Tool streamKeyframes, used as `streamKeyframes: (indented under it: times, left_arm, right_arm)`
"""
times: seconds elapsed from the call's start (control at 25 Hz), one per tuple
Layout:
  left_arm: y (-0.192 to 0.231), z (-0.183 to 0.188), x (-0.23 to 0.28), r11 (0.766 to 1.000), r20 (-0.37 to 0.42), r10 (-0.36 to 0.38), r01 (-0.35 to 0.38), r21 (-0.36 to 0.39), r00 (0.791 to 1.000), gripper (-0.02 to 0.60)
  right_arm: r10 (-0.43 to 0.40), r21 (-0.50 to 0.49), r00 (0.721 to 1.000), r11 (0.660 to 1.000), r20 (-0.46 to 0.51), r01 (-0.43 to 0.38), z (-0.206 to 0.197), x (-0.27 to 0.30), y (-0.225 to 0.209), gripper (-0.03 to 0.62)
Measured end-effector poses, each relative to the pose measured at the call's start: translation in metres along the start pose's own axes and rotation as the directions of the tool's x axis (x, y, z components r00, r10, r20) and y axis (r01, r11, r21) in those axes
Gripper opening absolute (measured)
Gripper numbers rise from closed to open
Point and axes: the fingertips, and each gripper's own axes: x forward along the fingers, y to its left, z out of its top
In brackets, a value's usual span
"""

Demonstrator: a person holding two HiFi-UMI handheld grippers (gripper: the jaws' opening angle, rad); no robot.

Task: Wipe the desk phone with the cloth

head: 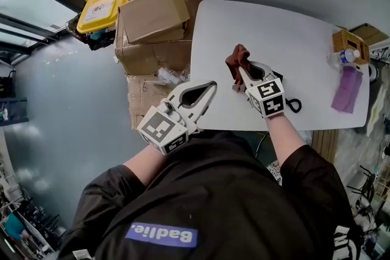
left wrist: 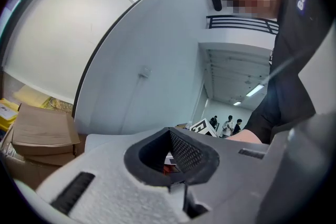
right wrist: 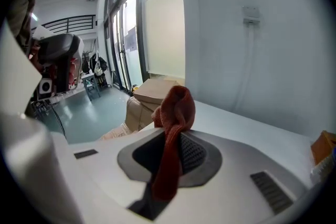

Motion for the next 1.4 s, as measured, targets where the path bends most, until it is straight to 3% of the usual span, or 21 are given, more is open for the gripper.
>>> streamKeyframes:
  times: [0.28,0.56,0.88,1.4]
  left_arm:
    - [0.013,-0.020,0.034,0.986,-0.005,0.159,-0.159,-0.048,0.987,0.006]
    - [0.015,-0.030,0.038,0.970,-0.009,0.235,-0.235,-0.067,0.972,0.006]
    - [-0.002,-0.026,0.020,0.980,0.014,0.192,-0.191,-0.048,0.981,0.006]
    - [-0.047,-0.034,-0.048,1.000,0.009,0.025,-0.025,0.005,1.000,0.006]
  right_arm:
    - [0.108,-0.115,0.992,0.987,-0.058,-0.114,-0.007,0.040,-0.038,0.069]
    - [0.216,-0.180,0.969,0.955,-0.116,-0.235,-0.024,0.039,-0.013,0.069]
    - [0.194,-0.179,0.969,0.959,-0.151,-0.219,-0.044,0.019,0.022,0.069]
    - [0.037,-0.099,0.989,0.994,-0.143,-0.052,-0.067,-0.022,0.078,0.069]
